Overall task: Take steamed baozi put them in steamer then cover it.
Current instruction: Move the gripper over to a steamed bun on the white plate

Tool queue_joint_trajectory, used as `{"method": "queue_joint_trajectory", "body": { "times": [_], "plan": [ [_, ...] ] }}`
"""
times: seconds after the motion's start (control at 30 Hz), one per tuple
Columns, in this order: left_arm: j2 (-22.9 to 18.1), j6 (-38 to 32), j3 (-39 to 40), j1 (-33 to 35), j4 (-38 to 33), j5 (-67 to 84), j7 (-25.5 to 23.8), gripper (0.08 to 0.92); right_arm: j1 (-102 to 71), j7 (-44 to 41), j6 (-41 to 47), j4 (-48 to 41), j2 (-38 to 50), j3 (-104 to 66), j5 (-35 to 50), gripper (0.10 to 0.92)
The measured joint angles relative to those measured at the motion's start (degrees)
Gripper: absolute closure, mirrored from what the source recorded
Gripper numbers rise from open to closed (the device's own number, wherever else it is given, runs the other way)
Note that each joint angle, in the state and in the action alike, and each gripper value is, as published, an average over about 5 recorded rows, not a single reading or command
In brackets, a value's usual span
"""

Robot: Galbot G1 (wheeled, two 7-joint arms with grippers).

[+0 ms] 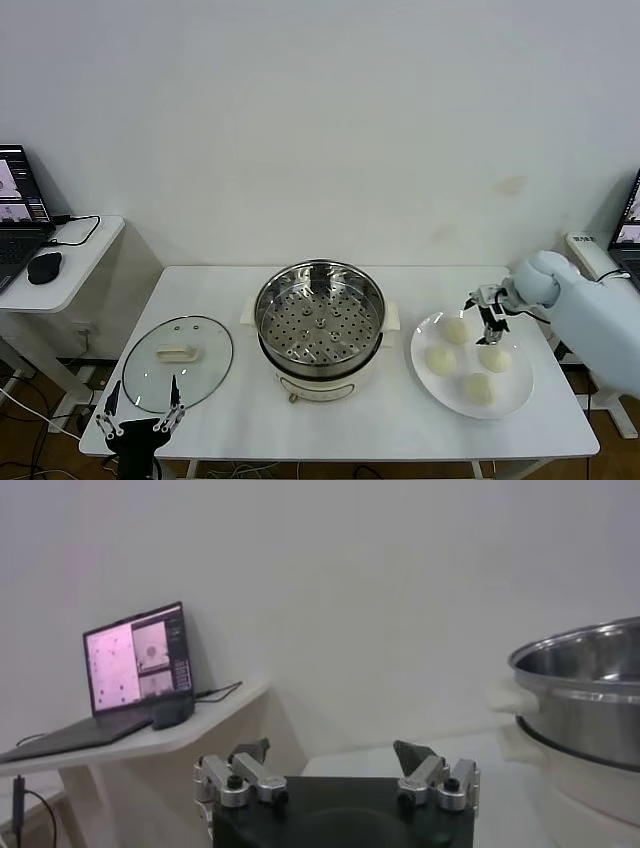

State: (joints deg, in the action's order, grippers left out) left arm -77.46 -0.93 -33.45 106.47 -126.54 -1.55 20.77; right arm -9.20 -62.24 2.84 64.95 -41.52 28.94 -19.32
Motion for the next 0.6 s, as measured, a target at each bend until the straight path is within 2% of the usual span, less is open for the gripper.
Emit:
{"method": "queue_joint_trajectory", "body": {
  "times": [0.6],
  "plan": [
    [0.06, -0.22, -1.16, -0.31, 0.24, 0.11, 0.04, 0.177, 0.2, 0.79, -0.2, -7.33, -5.93, 1.13, -4.45, 0.216]
  ]
}}
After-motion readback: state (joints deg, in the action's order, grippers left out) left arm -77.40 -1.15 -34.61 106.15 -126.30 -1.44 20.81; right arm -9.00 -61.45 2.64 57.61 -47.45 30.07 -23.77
